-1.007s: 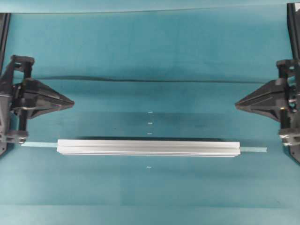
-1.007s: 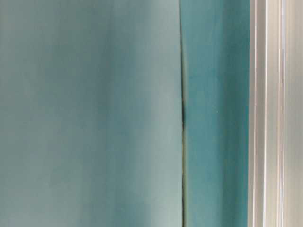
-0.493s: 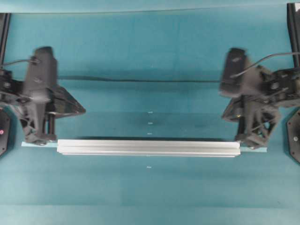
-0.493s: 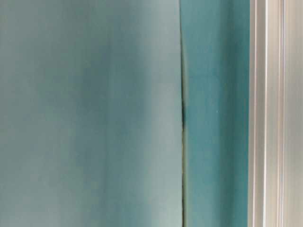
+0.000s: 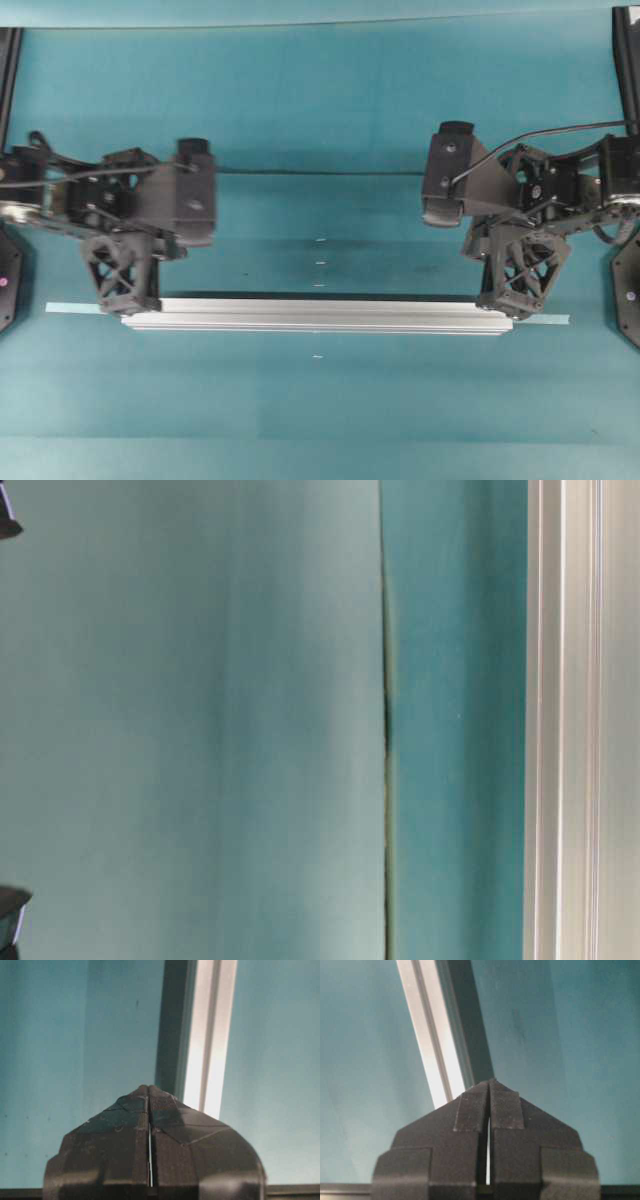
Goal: Lift the metal rail with both hands and move it towards you.
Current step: 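Lower both open grippers over the rail near each end, then close both grippers on the silver rail, then lift the rail with both grippers and pull it toward the front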
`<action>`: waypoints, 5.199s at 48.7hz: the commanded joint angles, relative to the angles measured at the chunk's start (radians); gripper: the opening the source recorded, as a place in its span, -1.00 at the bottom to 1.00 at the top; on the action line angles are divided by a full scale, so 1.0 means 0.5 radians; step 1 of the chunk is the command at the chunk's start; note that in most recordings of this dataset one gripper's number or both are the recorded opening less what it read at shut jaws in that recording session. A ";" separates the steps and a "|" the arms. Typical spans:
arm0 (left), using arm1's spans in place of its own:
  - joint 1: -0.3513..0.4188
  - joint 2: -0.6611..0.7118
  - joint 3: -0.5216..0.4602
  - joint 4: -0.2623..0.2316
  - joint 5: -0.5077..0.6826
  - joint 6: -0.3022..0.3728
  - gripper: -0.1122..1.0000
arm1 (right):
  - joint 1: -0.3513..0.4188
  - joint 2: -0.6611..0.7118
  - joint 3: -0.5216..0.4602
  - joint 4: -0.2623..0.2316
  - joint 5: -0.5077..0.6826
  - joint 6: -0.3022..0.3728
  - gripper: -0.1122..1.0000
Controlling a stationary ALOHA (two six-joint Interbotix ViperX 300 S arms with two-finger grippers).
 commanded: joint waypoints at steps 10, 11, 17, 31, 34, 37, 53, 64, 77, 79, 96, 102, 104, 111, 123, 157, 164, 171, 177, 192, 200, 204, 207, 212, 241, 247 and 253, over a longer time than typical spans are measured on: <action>-0.003 0.037 -0.074 0.009 -0.003 0.009 -0.90 | 0.006 0.043 -0.009 0.000 -0.003 -0.009 -0.79; -0.003 0.037 -0.074 0.012 -0.003 0.006 -0.90 | 0.006 0.043 -0.006 0.000 0.000 -0.009 -0.79; -0.006 0.031 -0.061 0.012 -0.028 0.025 -0.90 | 0.006 0.046 0.009 0.006 -0.018 -0.061 -0.78; -0.009 0.028 -0.055 0.009 -0.083 0.123 -0.81 | 0.012 0.067 0.018 0.012 -0.067 -0.218 -0.56; -0.006 0.028 -0.046 0.012 -0.074 0.129 -0.74 | 0.021 0.077 0.021 0.018 -0.074 -0.239 -0.36; -0.012 0.028 -0.034 0.009 -0.071 0.126 -0.59 | 0.034 0.095 0.021 0.021 -0.080 -0.252 -0.10; -0.080 0.101 0.034 0.009 -0.156 0.110 0.93 | 0.120 0.224 0.028 -0.015 -0.132 -0.242 1.00; -0.080 0.150 0.077 0.009 -0.282 0.101 0.95 | 0.144 0.261 0.031 -0.018 -0.181 -0.249 0.99; -0.126 0.221 0.138 0.012 -0.365 -0.015 0.96 | 0.215 0.328 0.107 -0.018 -0.347 -0.233 0.99; -0.135 0.230 0.147 0.009 -0.383 -0.034 0.96 | 0.221 0.341 0.123 -0.018 -0.368 -0.233 0.99; -0.147 0.310 0.199 0.012 -0.491 -0.107 0.96 | 0.227 0.405 0.209 -0.015 -0.537 -0.233 0.99; -0.160 0.325 0.212 0.012 -0.534 -0.110 0.96 | 0.233 0.417 0.239 -0.009 -0.574 -0.230 0.99; -0.163 0.331 0.218 0.012 -0.543 -0.110 0.96 | 0.236 0.420 0.249 -0.009 -0.592 -0.230 0.99; -0.196 0.341 0.215 0.012 -0.543 -0.163 0.96 | 0.245 0.420 0.270 -0.003 -0.641 -0.227 0.99; -0.221 0.353 0.245 0.012 -0.626 -0.199 0.96 | 0.242 0.448 0.301 -0.003 -0.699 -0.230 0.99; -0.221 0.571 0.371 0.012 -0.966 -0.206 0.96 | 0.258 0.660 0.411 0.000 -0.988 -0.230 0.99; -0.221 0.589 0.368 0.012 -0.976 -0.206 0.95 | 0.258 0.672 0.411 0.000 -1.003 -0.230 0.99; -0.221 0.589 0.371 0.012 -0.979 -0.206 0.95 | 0.258 0.672 0.411 0.000 -1.003 -0.227 0.99; -0.221 0.589 0.374 0.009 -0.985 -0.209 0.95 | 0.258 0.672 0.411 0.000 -1.006 -0.227 0.99; -0.221 0.589 0.374 0.012 -1.019 -0.230 0.72 | 0.267 0.672 0.408 0.009 -1.003 -0.224 0.77; -0.224 0.589 0.374 0.012 -1.043 -0.209 -0.01 | 0.270 0.678 0.405 0.018 -0.985 -0.224 0.03; -0.224 0.586 0.371 0.012 -1.052 -0.212 -0.28 | 0.273 0.681 0.402 0.028 -0.979 -0.224 -0.08; -0.224 0.586 0.374 0.012 -1.062 -0.218 -0.28 | 0.270 0.681 0.402 0.040 -0.979 -0.224 -0.08; -0.224 0.586 0.377 0.012 -1.065 -0.218 -0.28 | 0.273 0.681 0.402 0.040 -0.979 -0.227 -0.08; -0.224 0.577 0.368 0.009 -1.065 -0.224 -0.28 | 0.273 0.678 0.387 0.049 -0.948 -0.230 -0.08; -0.224 0.546 0.362 0.009 -1.049 -0.218 -0.28 | 0.270 0.644 0.353 0.049 -0.853 -0.230 -0.08; -0.227 0.448 0.337 0.012 -0.985 -0.221 -0.28 | 0.270 0.571 0.273 0.058 -0.706 -0.230 -0.08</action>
